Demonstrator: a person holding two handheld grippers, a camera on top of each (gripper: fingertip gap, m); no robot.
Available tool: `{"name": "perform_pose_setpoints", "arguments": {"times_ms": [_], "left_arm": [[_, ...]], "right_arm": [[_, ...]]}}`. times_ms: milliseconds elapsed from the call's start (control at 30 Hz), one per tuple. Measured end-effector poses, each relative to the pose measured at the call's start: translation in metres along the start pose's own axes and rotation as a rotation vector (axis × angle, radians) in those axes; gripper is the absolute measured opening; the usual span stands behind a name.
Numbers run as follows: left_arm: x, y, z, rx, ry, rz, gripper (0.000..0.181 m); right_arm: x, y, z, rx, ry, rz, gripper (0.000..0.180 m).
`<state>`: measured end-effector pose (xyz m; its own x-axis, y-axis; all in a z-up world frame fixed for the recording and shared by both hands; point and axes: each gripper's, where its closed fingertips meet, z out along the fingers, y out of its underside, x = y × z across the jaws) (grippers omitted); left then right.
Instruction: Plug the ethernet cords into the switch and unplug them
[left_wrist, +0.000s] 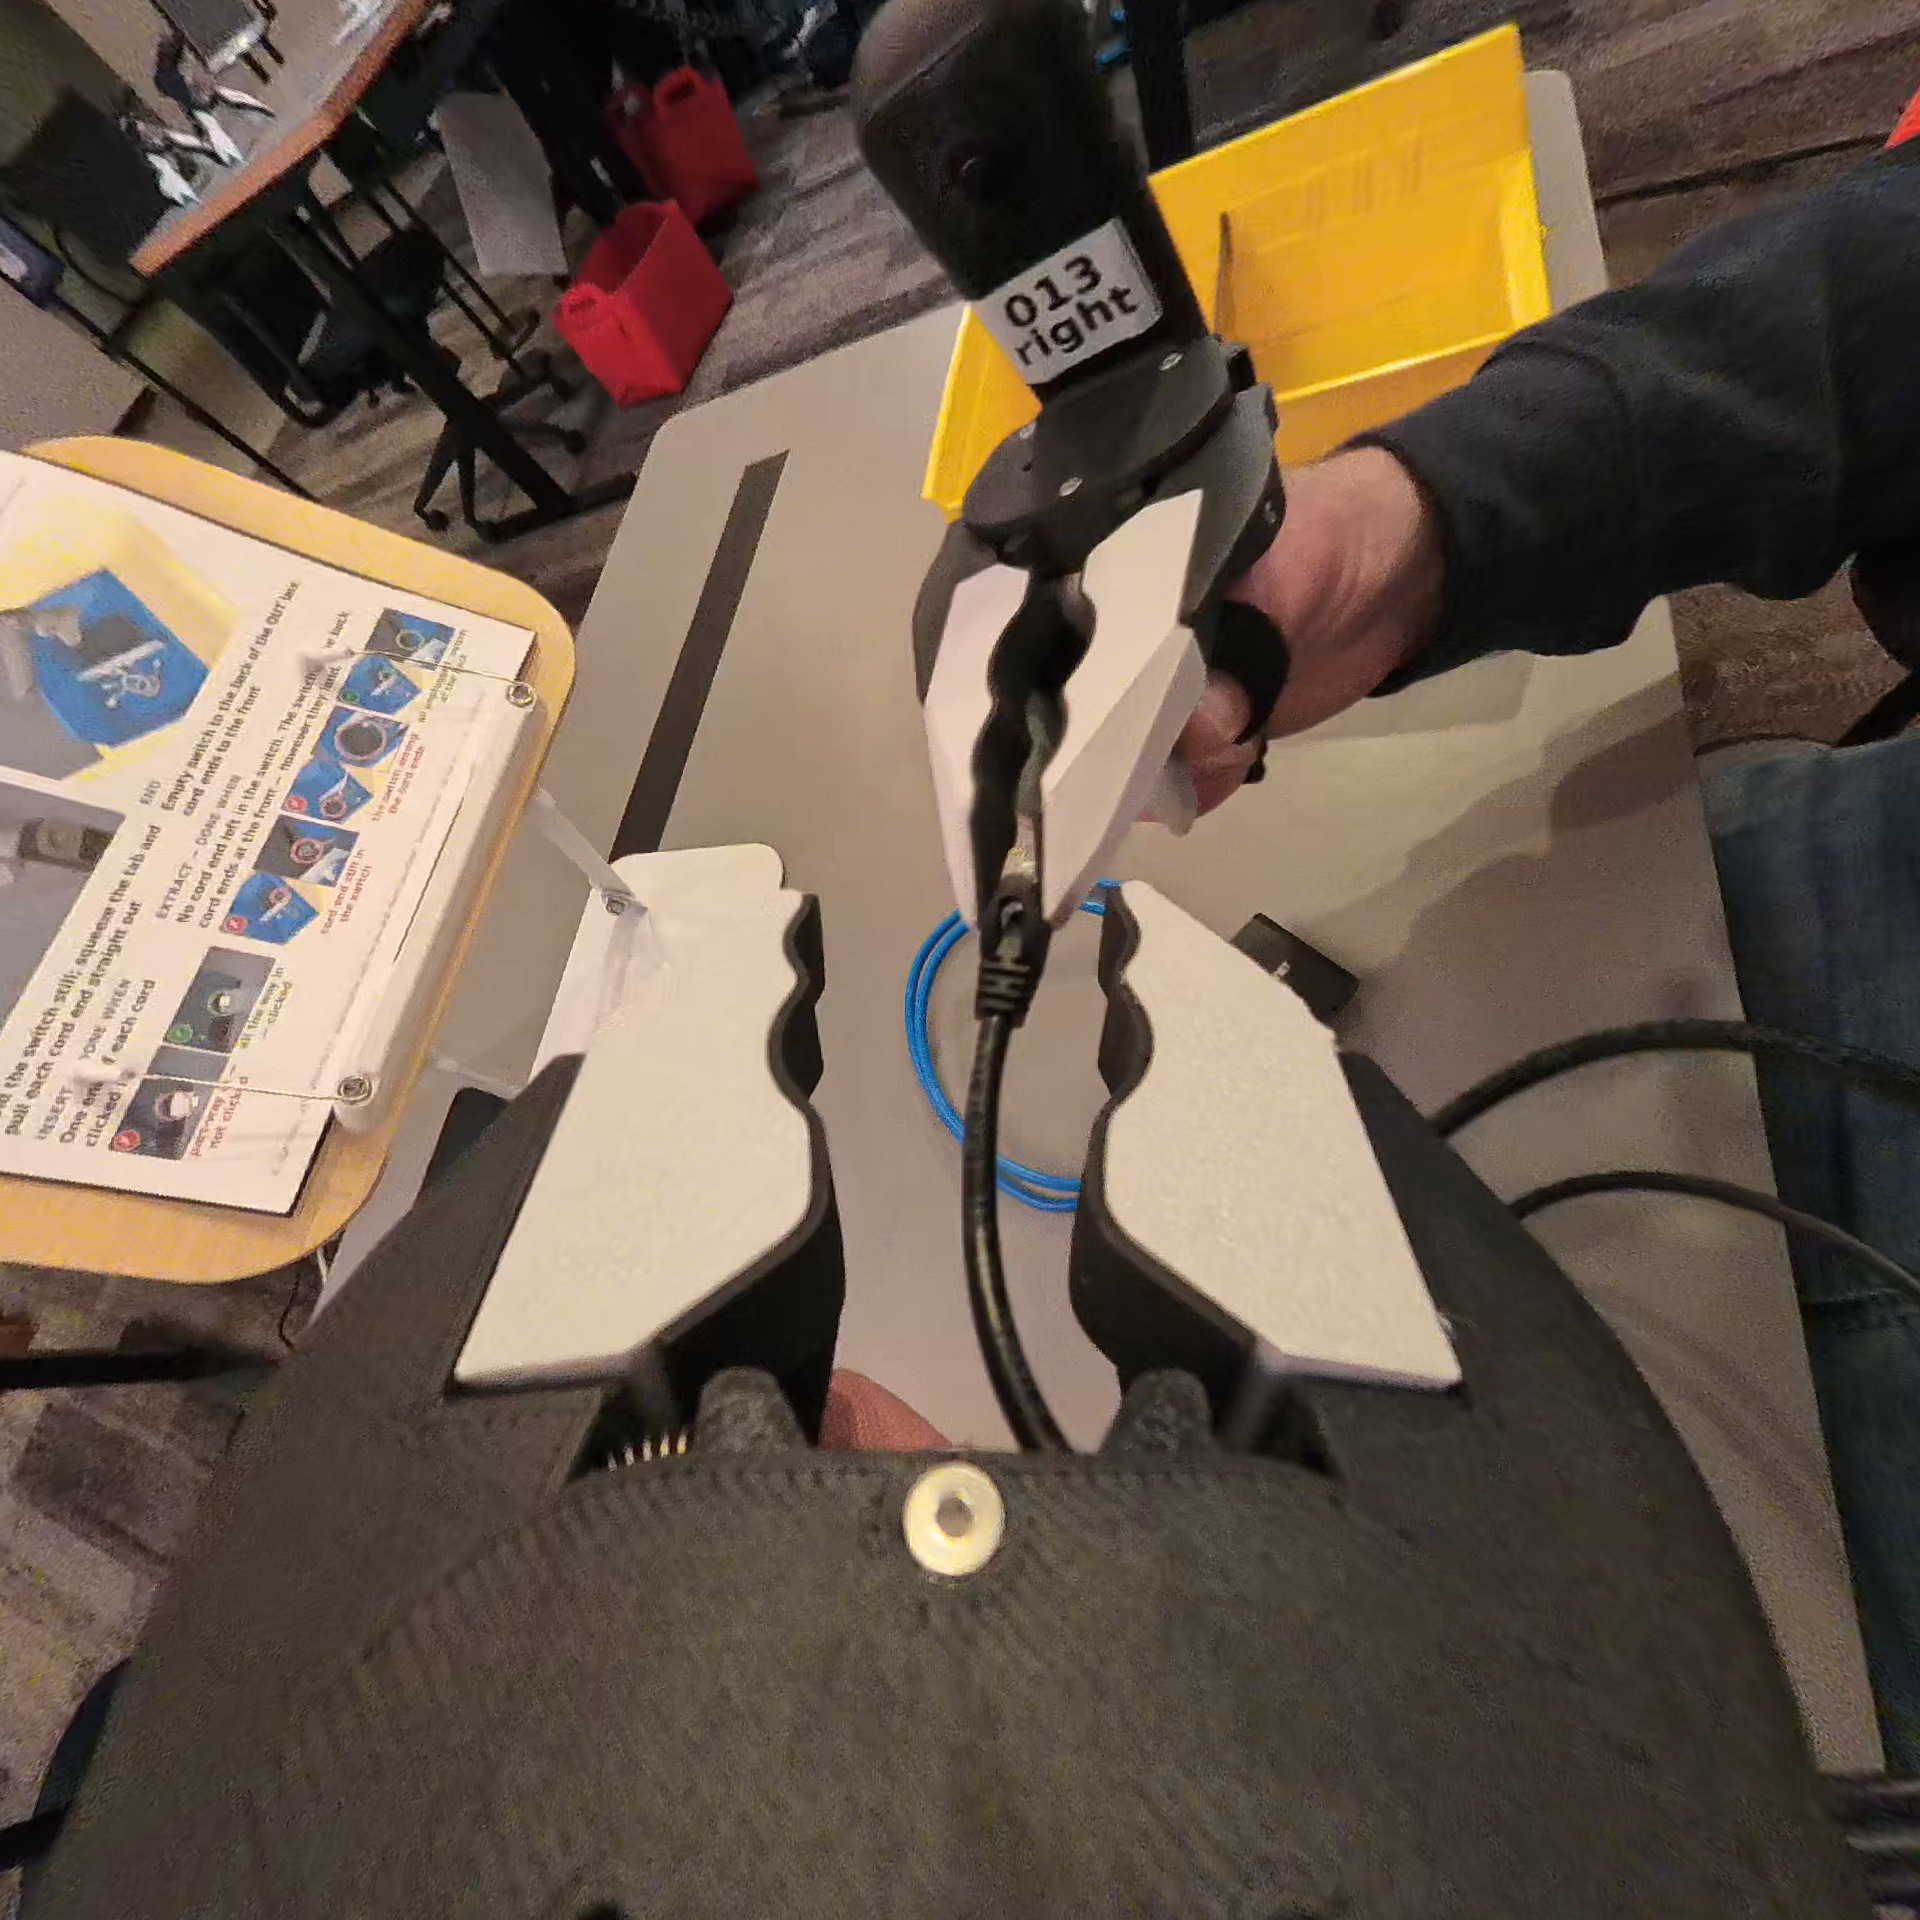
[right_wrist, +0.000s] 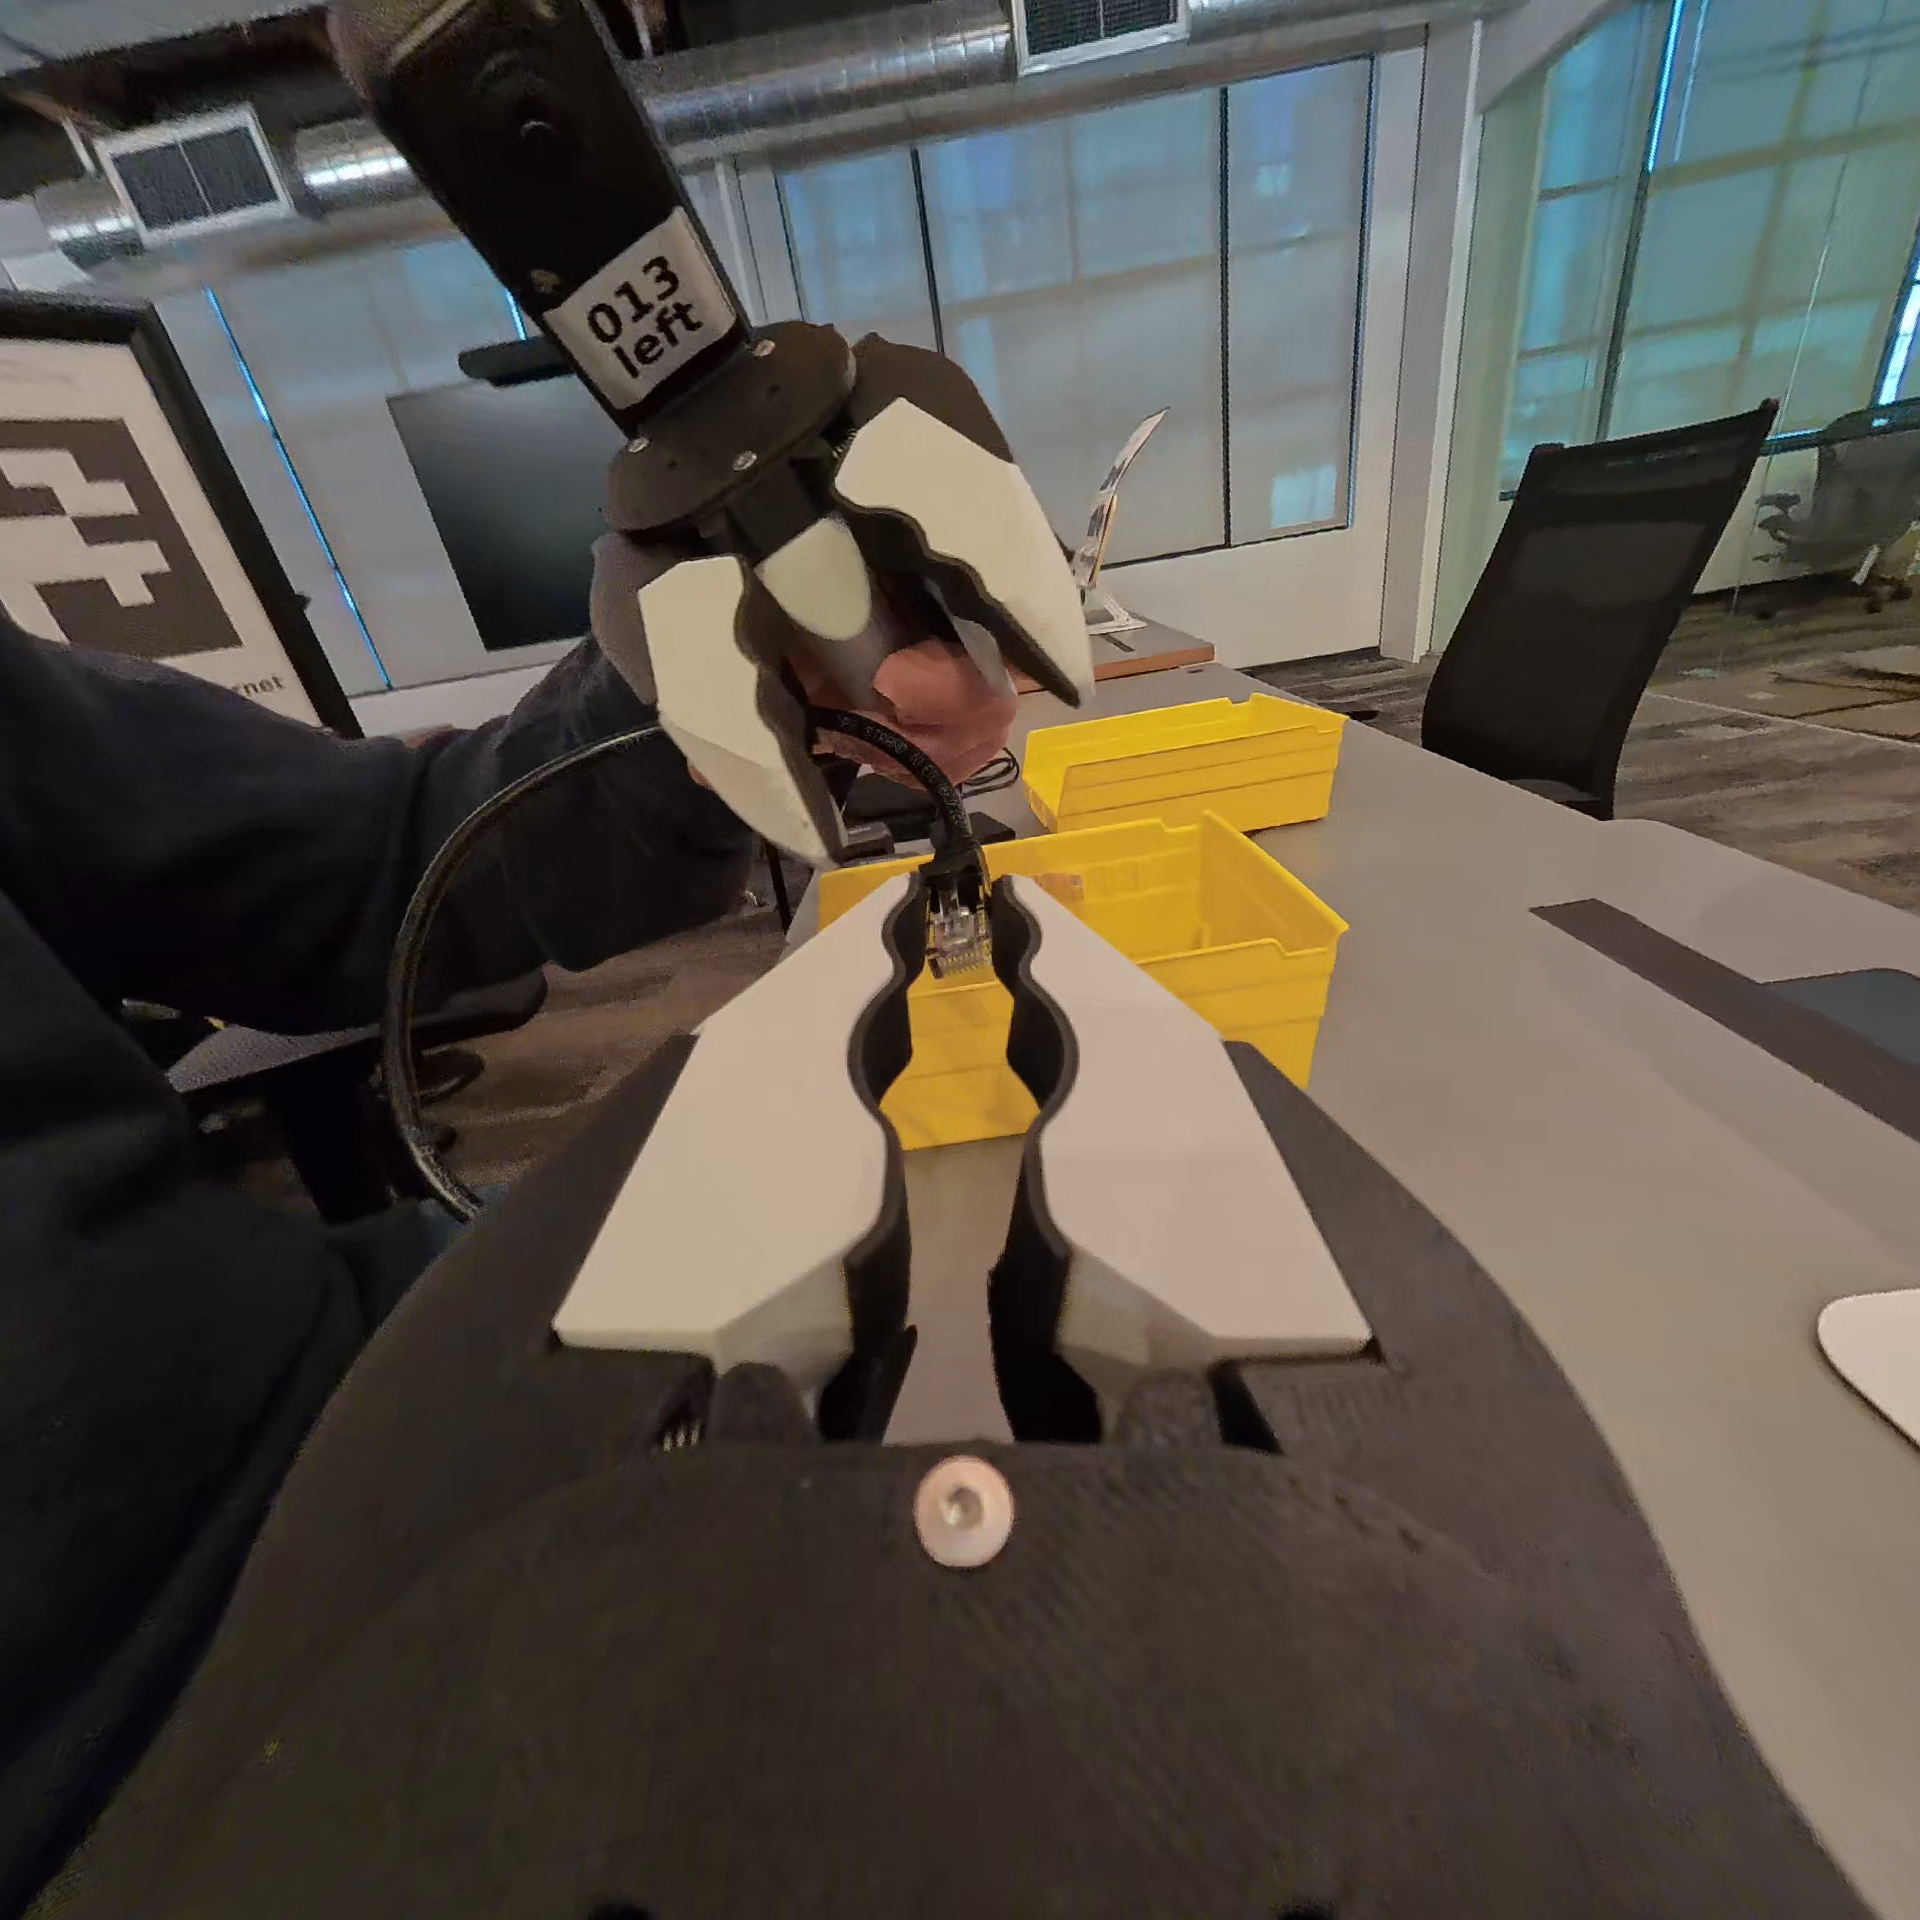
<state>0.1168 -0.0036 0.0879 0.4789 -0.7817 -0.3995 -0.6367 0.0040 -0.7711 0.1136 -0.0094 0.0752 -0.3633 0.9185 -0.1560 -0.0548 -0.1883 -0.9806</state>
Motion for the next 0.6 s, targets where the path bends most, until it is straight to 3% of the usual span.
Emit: {"name": "perform_pose_setpoints", "arguments": {"times_ms": [167,233,300,600], "left_arm": [[0.004,0.009,0.012,-0.053,-0.003,0.034,0.047],[0.008,0.016,0.017,-0.05,-0.005,0.026,0.034],[0.006,0.011,0.02,0.038,-0.033,-0.05,0.021],[0.02,0.01,0.024,0.249,0.033,-0.277,0.014]], "right_arm": [[0.0,-0.008,-0.002,0.049,-0.015,0.024,0.011],[-0.003,-0.012,-0.005,0.088,-0.043,0.046,0.01],[-0.003,-0.012,-0.008,0.118,-0.061,0.072,0.009],[-0.006,-0.004,-0.012,0.157,-0.159,0.137,0.009]]}}
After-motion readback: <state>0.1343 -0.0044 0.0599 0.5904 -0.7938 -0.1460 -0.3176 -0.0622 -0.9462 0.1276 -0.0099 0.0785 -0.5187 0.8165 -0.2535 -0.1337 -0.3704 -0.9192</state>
